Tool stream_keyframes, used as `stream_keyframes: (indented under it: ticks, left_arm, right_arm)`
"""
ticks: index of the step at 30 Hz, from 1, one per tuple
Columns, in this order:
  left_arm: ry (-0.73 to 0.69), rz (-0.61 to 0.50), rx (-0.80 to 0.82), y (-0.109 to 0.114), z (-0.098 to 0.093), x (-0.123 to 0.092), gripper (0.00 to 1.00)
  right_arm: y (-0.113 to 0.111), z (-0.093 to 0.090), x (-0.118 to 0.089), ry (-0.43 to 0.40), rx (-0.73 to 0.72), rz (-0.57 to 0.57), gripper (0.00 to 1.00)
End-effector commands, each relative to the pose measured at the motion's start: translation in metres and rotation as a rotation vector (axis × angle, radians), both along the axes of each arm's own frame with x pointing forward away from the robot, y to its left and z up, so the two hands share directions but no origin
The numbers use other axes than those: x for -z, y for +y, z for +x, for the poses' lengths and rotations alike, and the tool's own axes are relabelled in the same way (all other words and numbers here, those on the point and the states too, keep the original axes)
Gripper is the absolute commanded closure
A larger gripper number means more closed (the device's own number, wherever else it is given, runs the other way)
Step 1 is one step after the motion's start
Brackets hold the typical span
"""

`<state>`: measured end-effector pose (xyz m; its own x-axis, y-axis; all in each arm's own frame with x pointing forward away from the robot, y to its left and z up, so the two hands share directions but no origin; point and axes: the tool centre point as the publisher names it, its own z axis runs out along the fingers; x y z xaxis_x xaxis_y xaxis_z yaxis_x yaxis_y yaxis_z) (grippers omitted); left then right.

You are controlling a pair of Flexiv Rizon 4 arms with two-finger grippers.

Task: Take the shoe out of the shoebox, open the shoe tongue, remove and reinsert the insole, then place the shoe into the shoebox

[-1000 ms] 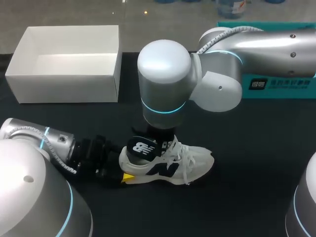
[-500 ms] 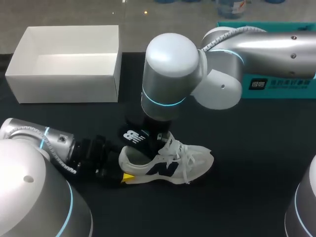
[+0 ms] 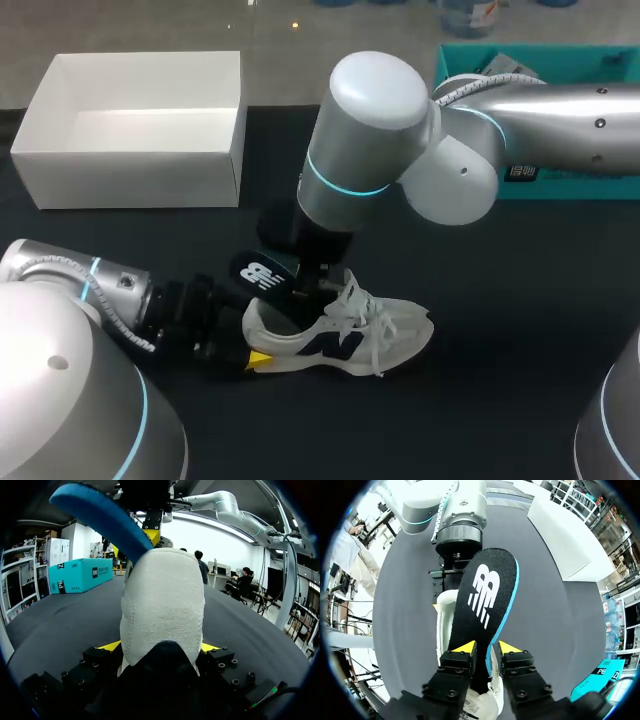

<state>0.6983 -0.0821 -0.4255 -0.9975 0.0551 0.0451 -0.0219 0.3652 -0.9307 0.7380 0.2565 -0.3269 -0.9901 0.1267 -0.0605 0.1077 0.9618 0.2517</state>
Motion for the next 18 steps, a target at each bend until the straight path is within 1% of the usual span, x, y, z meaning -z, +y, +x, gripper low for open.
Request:
stream_keyframes:
  ticks: [1,4,9,10,11,12,15,16,17,18]
  left_arm:
    - [0.0,0.001,-0.001,0.0,0.0,0.003,1.0]
    - [0.0,0.001,-0.001,0.0,0.0,0.003,1.0]
    - [0.0,0.001,-0.001,0.0,0.0,0.003,1.0]
    - [0.0,0.001,-0.001,0.0,0.0,0.003,1.0]
    - [0.0,0.001,-0.001,0.0,0.0,0.003,1.0]
    - [0.0,0.001,-0.001,0.0,0.0,0.003,1.0]
    - [0.0,0.001,-0.001,0.0,0.0,0.003,1.0]
    - [0.0,0.001,-0.001,0.0,0.0,0.003,1.0]
    - [0.0,0.001,-0.001,0.0,0.0,0.003,1.0]
    - [0.0,0.001,-0.001,0.0,0.0,0.003,1.0]
  right_arm:
    - [-0.005,0.003,-0.001,0.021,-0.015,0.022,0.62]
    - [-0.005,0.004,0.0,0.048,-0.022,0.028,0.63]
    - [0.002,0.002,0.006,0.071,-0.039,0.044,0.66]
    - [0.003,0.001,0.007,0.074,-0.04,0.051,0.69]
    - [0.004,0.0,0.009,0.076,-0.04,0.059,0.75]
    - [0.005,0.0,0.01,0.078,-0.04,0.061,0.78]
    - [0.008,-0.001,0.014,0.084,-0.041,0.072,0.85]
    - [0.009,-0.002,0.014,0.085,-0.041,0.073,0.96]
    - [0.009,-0.002,0.014,0.085,-0.04,0.075,1.0]
    - [0.01,-0.002,0.014,0.085,-0.039,0.076,1.0]
